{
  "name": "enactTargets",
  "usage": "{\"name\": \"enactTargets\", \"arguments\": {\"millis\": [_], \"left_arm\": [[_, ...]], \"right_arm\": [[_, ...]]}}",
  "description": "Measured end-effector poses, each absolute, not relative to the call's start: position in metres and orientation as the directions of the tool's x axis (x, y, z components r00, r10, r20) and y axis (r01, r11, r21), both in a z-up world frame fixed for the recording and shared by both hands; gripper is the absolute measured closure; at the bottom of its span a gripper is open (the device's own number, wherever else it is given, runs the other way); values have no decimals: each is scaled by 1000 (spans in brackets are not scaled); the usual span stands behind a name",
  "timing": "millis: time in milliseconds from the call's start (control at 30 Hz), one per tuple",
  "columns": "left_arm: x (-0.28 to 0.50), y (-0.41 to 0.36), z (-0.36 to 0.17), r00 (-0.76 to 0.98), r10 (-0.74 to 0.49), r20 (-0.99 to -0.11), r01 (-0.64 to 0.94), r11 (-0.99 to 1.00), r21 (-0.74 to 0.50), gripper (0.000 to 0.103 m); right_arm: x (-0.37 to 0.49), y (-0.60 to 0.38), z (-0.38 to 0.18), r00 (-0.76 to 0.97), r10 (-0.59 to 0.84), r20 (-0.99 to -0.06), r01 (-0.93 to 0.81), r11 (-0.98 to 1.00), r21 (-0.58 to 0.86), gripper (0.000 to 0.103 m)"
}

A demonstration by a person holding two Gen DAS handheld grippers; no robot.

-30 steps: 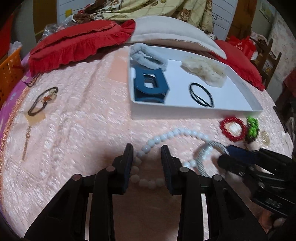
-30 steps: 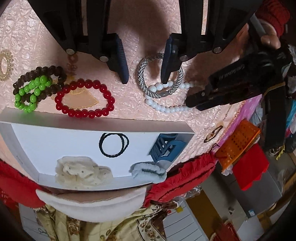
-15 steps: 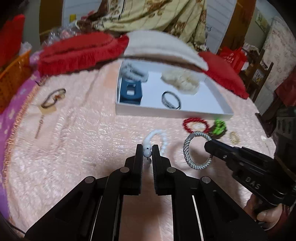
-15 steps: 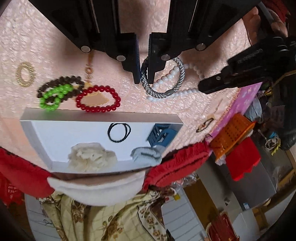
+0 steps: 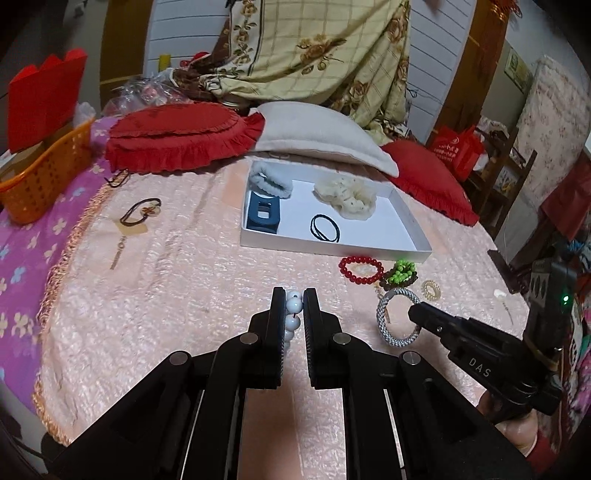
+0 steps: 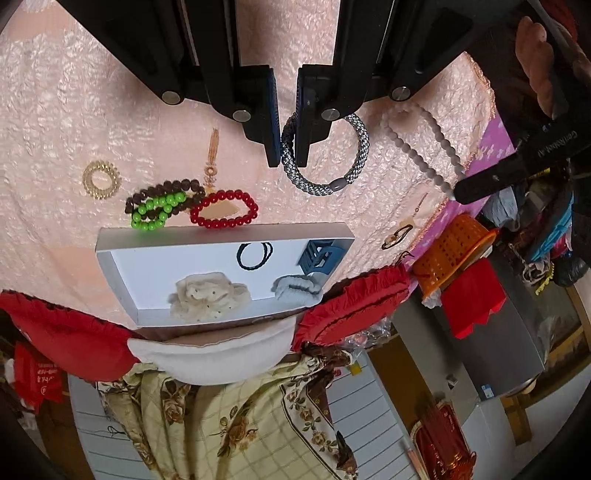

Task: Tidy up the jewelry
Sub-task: 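Carry the pearl necklace and silver bangle into the white box and release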

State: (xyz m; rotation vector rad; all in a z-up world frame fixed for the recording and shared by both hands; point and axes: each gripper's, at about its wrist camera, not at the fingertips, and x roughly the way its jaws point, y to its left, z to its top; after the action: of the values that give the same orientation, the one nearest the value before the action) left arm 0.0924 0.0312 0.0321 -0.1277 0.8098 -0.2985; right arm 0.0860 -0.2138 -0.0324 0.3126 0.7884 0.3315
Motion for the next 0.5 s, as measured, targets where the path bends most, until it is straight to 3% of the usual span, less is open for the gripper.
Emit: {"name": "enactTargets", "arguments": {"millis": [500], "left_arm": [[103,40,64,651,-348,-675,230,938,-261,95]], "right_arm": [[80,-234,-22,690,397,-605,-147,896,420,96]]}}
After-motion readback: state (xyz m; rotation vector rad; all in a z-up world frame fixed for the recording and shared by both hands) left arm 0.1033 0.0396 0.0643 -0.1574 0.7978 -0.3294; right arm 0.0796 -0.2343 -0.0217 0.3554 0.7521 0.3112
